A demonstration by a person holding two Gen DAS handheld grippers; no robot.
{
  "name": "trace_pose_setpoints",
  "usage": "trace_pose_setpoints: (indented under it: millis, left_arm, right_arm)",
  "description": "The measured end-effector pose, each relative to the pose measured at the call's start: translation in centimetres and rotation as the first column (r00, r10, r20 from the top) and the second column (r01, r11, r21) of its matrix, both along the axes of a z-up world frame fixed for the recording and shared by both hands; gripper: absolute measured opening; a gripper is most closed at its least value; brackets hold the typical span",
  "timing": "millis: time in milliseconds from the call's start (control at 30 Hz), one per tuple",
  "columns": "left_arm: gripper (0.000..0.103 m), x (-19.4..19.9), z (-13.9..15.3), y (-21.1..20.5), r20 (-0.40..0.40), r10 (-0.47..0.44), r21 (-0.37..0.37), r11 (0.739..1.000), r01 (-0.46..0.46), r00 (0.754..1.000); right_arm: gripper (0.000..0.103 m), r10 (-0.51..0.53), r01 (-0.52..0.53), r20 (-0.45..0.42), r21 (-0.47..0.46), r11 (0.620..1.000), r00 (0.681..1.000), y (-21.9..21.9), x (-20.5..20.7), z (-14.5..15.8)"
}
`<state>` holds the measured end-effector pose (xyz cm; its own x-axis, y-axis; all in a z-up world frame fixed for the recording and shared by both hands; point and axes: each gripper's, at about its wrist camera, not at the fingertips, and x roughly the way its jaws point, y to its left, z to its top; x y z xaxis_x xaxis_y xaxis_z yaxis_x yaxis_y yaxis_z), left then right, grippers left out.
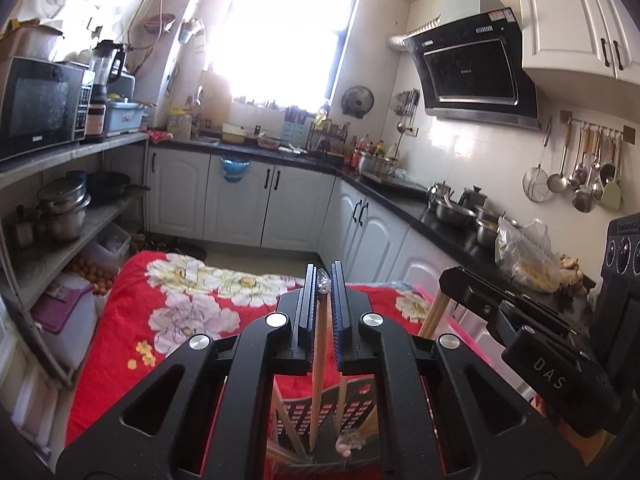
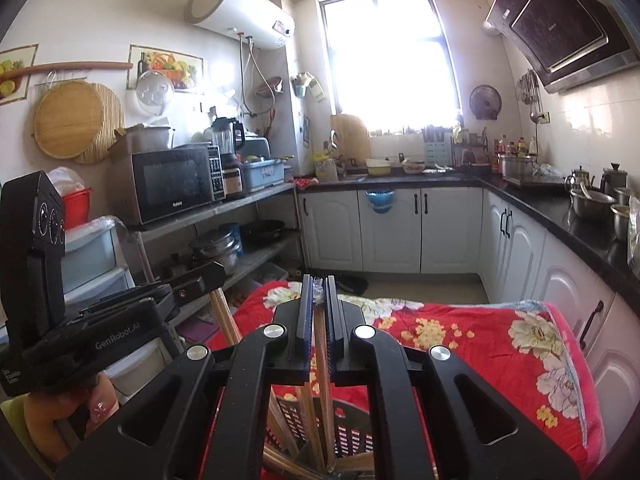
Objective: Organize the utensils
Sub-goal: 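Lower the chopsticks into the caddy and open both tools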
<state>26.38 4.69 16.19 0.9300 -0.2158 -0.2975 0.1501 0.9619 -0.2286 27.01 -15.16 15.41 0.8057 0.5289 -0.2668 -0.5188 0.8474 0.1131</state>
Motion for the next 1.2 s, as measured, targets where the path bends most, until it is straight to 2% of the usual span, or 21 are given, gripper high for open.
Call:
trace_pose_setpoints:
  millis: [367, 800, 1067, 1200]
  left_arm:
    - [0.004, 0.3, -3.4, 0.2, -0.074, -0.005, 0.018, 1.000, 0.007, 0.997]
    - [0.004, -0.7, -5.5, 0.8, -0.141, -0.004, 0.016, 1.000, 0.007, 0.990]
    - [0.005, -2.2, -5.6, 0.9, -0.162, 0.000, 0.019, 1.000, 0.003, 0.987]
    - [0.009, -2.7, -5.5, 0.8, -0.178, 0.001, 0.018, 1.000, 0.002, 0.984]
  right_arm:
    - [0.006, -0.014, 0.009, -0.080, -0.059, 0.998, 0.997, 0.7, -0.2, -3.4]
    - [0.007, -0.022, 0.015, -0.154, -0.050, 0.999, 0.988, -0.5, -1.3, -5.1]
    - [0.015, -0.028, 0.020, -0.181, -0.049, 0.999, 0.983, -1.3, -2.3, -5.5]
    - [0.025, -0.025, 0.013, -0.186, -0.065, 0.998, 0.982, -1.4, -3.0, -5.6]
